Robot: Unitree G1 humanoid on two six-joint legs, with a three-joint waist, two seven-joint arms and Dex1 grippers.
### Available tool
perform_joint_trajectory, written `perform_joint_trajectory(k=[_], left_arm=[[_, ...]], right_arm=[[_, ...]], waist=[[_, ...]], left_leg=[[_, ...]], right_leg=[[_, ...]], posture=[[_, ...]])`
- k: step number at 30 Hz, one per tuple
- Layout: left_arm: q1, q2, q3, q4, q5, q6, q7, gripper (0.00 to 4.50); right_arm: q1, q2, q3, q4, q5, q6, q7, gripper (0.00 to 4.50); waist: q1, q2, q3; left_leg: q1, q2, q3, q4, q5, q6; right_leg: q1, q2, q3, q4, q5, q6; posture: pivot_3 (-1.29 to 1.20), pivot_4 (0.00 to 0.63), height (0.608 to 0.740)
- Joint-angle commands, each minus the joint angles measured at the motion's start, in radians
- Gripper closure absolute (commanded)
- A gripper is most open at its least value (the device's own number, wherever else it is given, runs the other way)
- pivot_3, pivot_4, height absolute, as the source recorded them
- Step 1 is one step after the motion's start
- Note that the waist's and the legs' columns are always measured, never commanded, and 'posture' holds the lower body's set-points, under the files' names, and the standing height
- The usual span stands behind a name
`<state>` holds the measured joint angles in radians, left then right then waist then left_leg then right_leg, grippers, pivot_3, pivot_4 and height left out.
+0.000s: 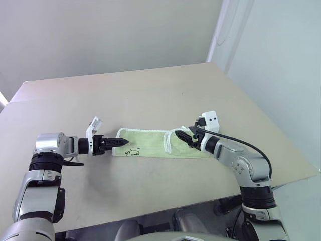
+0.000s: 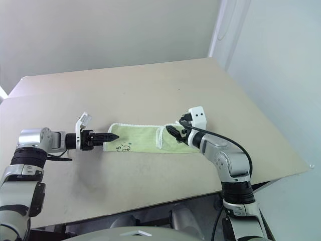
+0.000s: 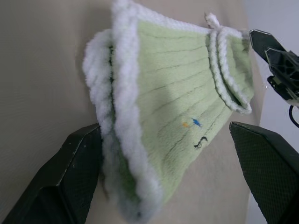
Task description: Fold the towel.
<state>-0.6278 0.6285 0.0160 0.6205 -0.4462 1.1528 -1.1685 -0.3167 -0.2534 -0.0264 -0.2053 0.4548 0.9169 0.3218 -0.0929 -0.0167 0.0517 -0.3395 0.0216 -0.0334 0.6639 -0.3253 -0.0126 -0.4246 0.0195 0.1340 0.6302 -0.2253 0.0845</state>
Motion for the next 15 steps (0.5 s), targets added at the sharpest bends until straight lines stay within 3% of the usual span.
perform_joint_trajectory(k=[1, 8, 12, 15], left_arm=[[0.009, -0.039, -0.031, -0.053, -0.025, 0.084, 0.026, 0.07], [0.007, -0.044, 0.009, -0.112, -0.066, 0.146, 0.065, 0.07], [-0.014, -0.049, -0.01, -0.084, -0.06, 0.124, 0.059, 0.96], [-0.022, -0.039, -0.004, -0.068, -0.057, 0.117, 0.06, 2.14]], right_arm=[[-0.008, 0.007, -0.024, -0.054, 0.014, 0.0, -0.013, 0.6], [0.007, 0.007, -0.009, -0.068, 0.005, 0.001, -0.027, 0.6], [0.015, 0.008, -0.011, -0.079, 0.008, 0.004, -0.036, 0.6], [0.028, 0.006, -0.011, -0.085, 0.007, 0.003, -0.038, 0.6]], waist=[[0.0, 0.0, 0.0], [-0.006, 0.0, 0.0], [-0.007, 0.0, 0.0], [-0.008, 0.0, 0.0]], left_leg=[[0.0, -0.001, 0.0, 0.0, 0.0, 0.0], [0.0, -0.002, 0.0, 0.0, 0.0, 0.0], [0.0, -0.002, -0.001, 0.0, 0.0, 0.0], [0.0, -0.002, -0.001, 0.0, 0.0, 0.0]], right_leg=[[0.0, 0.0, 0.0, 0.0, 0.0, 0.0], [0.0, -0.002, 0.001, 0.0, 0.0, 0.002], [0.0, -0.002, 0.0, 0.0, -0.001, 0.001], [0.0, -0.002, 0.0, 0.0, -0.001, 0.001]], posture=[[0.0, 0.0, 0.74], [0.0, 0.0, 0.74], [0.0, 0.0, 0.74], [0.0, 0.0, 0.74]])
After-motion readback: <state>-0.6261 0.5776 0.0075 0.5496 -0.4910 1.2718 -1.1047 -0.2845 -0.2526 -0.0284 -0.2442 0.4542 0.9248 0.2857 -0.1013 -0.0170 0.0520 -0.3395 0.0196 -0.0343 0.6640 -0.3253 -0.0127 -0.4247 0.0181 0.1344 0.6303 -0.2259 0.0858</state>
